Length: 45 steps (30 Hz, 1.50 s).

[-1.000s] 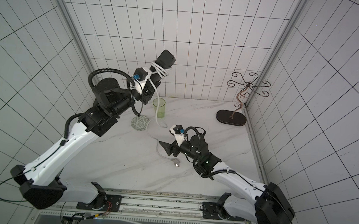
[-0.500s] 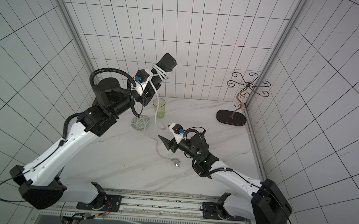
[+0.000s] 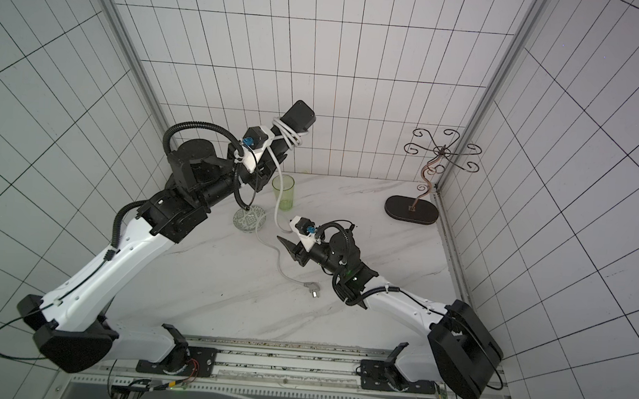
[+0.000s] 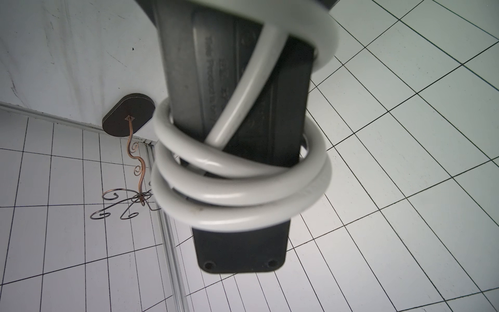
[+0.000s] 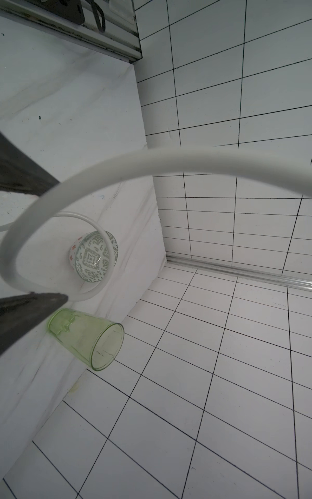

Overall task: Unwrap the cord wrapped around the power strip
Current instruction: Unwrap the power cord from the power strip.

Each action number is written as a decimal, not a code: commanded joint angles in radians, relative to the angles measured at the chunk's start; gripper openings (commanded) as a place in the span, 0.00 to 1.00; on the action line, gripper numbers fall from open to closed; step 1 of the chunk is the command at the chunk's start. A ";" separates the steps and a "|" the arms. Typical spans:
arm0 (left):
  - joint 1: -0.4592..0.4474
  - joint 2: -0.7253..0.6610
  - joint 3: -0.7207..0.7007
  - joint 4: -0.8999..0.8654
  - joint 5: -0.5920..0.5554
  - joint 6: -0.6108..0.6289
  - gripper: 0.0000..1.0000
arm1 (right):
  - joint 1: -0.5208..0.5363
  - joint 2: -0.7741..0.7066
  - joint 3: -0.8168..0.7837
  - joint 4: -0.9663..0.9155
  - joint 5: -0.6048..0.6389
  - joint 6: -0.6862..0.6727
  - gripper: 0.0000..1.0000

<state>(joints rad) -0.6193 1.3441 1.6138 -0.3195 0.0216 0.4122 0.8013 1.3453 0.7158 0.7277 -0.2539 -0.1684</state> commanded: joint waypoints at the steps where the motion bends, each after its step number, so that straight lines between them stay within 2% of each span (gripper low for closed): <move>1: -0.003 -0.031 0.016 0.033 0.016 -0.001 0.00 | 0.012 0.015 0.130 0.060 -0.024 -0.026 0.44; 4: 0.001 -0.026 0.007 0.030 0.016 0.004 0.00 | 0.012 0.005 0.141 0.052 -0.048 -0.029 0.09; 5: 0.004 -0.025 0.003 0.026 0.017 0.010 0.00 | 0.013 -0.006 0.145 0.029 -0.056 -0.034 0.00; 8: 0.018 -0.012 -0.025 0.016 -0.015 0.063 0.00 | 0.014 -0.082 0.154 -0.085 -0.045 -0.028 0.00; 11: 0.033 -0.006 -0.091 0.032 -0.074 0.132 0.00 | 0.012 -0.198 0.192 -0.291 0.072 -0.007 0.00; 13: 0.038 -0.016 -0.150 0.051 -0.080 0.173 0.00 | 0.006 -0.258 0.252 -0.448 0.159 -0.009 0.00; 16: 0.039 -0.042 -0.238 0.086 -0.061 0.228 0.00 | -0.036 -0.291 0.395 -0.661 0.202 -0.032 0.00; 19: 0.038 -0.076 -0.306 0.094 -0.013 0.288 0.00 | -0.095 -0.241 0.598 -0.875 0.200 -0.075 0.00; 24: 0.036 -0.156 -0.403 0.077 0.094 0.439 0.00 | -0.186 -0.061 0.988 -1.183 0.199 -0.157 0.00; 27: 0.037 -0.224 -0.453 0.072 0.213 0.518 0.00 | -0.278 0.054 1.136 -1.276 0.184 -0.203 0.00; 30: 0.038 -0.268 -0.452 0.078 0.297 0.503 0.00 | -0.374 0.156 1.197 -1.294 0.153 -0.226 0.00; 35: 0.039 -0.307 -0.415 0.130 0.400 0.431 0.00 | -0.466 0.276 1.146 -1.281 0.109 -0.217 0.00; 38: 0.041 -0.305 -0.378 0.179 0.402 0.390 0.00 | -0.475 0.276 0.972 -1.236 0.062 -0.210 0.00; 42: 0.048 -0.273 -0.322 0.198 0.324 0.373 0.00 | -0.478 0.207 0.695 -1.152 -0.031 -0.154 0.00; 43: 0.047 -0.261 -0.313 0.199 0.304 0.370 0.00 | -0.478 0.184 0.636 -1.129 -0.051 -0.133 0.08; 45: 0.047 -0.237 -0.300 0.218 0.244 0.351 0.00 | -0.478 0.124 0.523 -1.085 -0.081 -0.087 0.32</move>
<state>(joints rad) -0.5785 1.0840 1.2682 -0.1917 0.3374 0.8017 0.3225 1.5681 1.3754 -0.4377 -0.2443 -0.3145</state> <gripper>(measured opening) 0.504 0.263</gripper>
